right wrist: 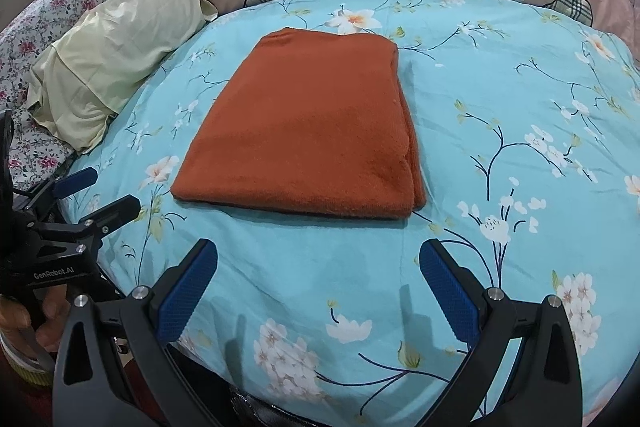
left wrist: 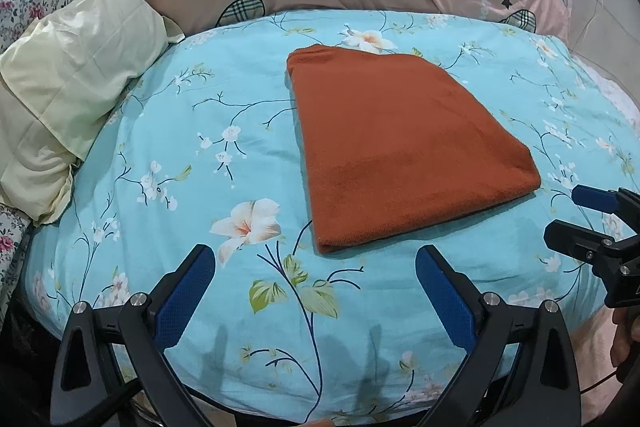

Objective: Fold small clothes

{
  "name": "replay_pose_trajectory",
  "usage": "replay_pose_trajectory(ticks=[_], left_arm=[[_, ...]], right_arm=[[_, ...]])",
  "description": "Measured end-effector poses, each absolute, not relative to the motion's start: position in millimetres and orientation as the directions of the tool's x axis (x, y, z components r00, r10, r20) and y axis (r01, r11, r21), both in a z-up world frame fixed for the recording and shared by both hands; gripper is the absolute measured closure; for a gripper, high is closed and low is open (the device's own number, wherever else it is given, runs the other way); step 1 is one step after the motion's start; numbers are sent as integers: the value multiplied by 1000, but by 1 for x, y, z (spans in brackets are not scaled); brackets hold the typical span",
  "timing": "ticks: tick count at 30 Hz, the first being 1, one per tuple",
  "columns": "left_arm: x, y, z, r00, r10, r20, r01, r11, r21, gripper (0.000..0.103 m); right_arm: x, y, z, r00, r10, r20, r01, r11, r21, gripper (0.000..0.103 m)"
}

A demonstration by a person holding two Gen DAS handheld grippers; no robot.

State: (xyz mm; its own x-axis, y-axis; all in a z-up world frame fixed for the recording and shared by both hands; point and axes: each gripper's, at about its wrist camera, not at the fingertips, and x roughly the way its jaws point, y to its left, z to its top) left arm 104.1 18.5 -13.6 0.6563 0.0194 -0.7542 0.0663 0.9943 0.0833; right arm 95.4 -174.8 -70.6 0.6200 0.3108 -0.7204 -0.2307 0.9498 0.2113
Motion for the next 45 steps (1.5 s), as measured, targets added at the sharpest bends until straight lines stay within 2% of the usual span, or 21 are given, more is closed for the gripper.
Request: replay_pose_trajectory(ticks=[45], left_arm=[[102,15,-17,651,21,-759,71,994,88,2]], right_arm=[[94,-166,-75,611,310,-729,-226,950,214,2]])
